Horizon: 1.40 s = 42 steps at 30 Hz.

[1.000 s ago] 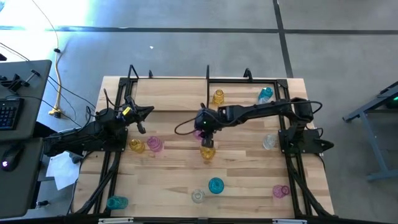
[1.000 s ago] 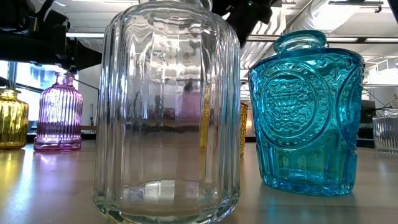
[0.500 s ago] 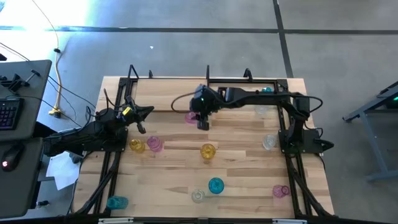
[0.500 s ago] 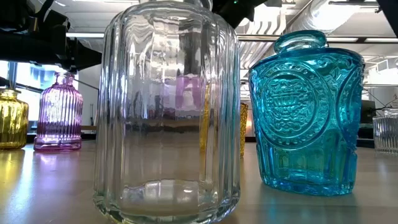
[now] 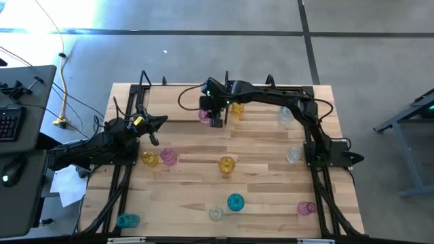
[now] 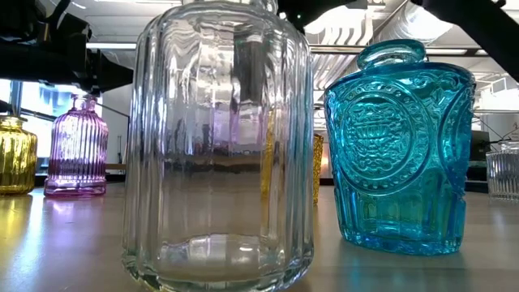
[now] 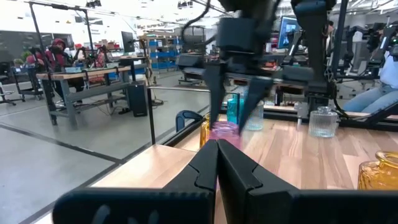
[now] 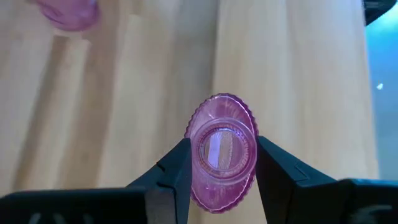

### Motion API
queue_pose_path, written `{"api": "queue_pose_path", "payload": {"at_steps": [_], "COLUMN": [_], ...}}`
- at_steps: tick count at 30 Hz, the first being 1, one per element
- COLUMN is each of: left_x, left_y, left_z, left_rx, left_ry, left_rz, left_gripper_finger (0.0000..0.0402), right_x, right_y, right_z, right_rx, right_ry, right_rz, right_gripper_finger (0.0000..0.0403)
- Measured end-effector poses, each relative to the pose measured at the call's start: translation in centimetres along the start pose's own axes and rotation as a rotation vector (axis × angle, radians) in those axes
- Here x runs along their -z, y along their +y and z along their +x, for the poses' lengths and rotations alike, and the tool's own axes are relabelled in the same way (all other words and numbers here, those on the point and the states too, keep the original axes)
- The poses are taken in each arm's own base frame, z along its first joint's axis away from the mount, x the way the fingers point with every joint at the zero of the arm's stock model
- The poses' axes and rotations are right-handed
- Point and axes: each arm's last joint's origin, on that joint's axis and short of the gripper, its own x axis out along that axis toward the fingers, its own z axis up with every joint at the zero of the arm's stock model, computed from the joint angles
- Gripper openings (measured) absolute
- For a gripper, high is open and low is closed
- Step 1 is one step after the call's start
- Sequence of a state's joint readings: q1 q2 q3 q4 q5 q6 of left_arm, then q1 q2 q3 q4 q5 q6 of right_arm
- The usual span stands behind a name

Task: Sort vases onto shelf
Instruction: Put the middle pink vase on the shelf

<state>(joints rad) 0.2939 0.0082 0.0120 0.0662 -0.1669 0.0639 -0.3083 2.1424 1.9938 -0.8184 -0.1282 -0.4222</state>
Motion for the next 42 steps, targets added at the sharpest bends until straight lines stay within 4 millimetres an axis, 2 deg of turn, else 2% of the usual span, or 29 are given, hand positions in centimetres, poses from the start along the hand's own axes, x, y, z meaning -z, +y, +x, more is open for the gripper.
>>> {"api": "queue_pose_path", "payload": {"at_steps": [8,14,32,42], "left_x": [0.2,0.2,0.2,0.2], "left_y": [0.0,0.0,0.0,0.0], "left_z": [0.0,0.0,0.0,0.0], "left_rx": [0.001,0.001,0.002,0.003], "left_ry": [0.016,0.017,0.021,0.025], "left_rz": [0.003,0.001,-0.004,-0.006], "left_gripper_finger": [0.0001,0.0001,0.0001,0.0001], "right_x": [1.4,1.7,2.1,2.2], "right_y": [-2.3,-3.0,-3.2,-3.2], "right_z": [1.2,1.3,2.2,2.3], "right_rx": [0.006,-0.013,-0.025,-0.011], "right_ry": [0.037,0.019,0.036,0.046], "right_rz": [-0.006,0.005,-0.005,-0.004], "right_gripper_finger": [0.0114,0.0114,0.0115,0.016]}}
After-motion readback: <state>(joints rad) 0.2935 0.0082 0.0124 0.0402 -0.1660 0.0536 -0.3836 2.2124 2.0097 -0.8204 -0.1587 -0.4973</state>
